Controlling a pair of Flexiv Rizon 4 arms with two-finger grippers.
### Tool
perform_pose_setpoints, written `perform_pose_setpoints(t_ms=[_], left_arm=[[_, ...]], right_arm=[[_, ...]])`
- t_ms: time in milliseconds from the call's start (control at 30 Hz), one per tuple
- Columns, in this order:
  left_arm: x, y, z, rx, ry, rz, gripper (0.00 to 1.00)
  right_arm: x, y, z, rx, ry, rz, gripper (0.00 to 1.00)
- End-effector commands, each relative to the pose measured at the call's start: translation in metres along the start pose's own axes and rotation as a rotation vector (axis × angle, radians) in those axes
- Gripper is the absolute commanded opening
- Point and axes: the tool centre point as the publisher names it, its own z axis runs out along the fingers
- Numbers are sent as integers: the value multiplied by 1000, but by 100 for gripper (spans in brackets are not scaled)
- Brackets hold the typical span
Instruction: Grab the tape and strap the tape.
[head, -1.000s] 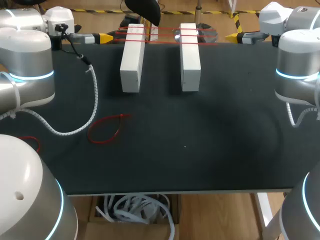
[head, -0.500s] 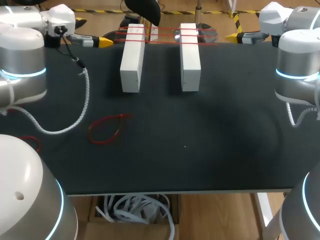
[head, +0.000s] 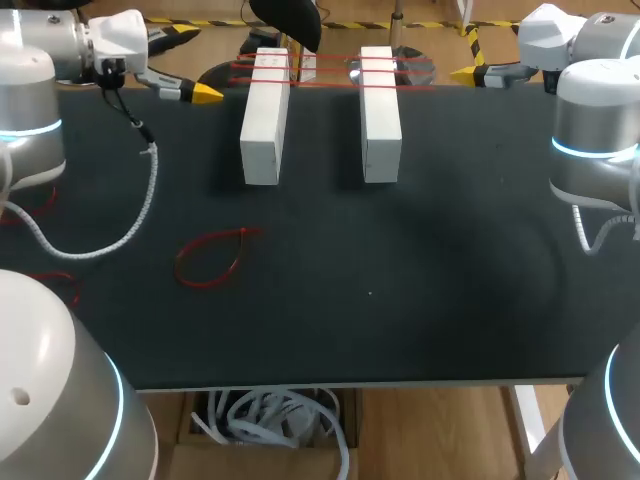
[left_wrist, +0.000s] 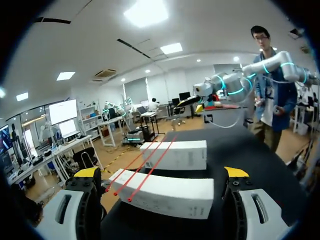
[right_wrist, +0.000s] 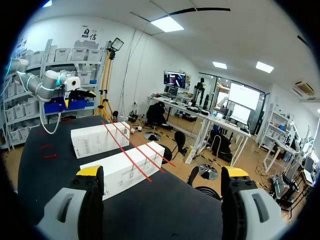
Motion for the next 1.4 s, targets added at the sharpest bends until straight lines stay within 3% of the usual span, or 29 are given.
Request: perform_pose_setpoints(t_ms=[33,100,267,333,467,533,667,1100,1400], left_arm=[[-12,17,6,92,251,23,100],[-15,18,6,97,255,27,53],[-20,26,10,93,300,20,43],[-22,29,12,89,317,19,33],[-26,36,15,93,326,16,38],[-28,40,18,94,334,11,31],[-33,48,23,97,338,12,39],[-45,82,47,108,339,-8,31],[-49,89,52,105,359,-10,30]], right_arm=[[0,0,0,0,1,0,100],[0,0,0,0,1,0,100],[0,0,0,0,1,0,100],[0,0,0,0,1,0,100],[0,0,0,0,1,0,100],[0,0,0,0,1,0,100],[0,0,0,0,1,0,100],[0,0,0,0,1,0,100],[0,0,0,0,1,0,100]])
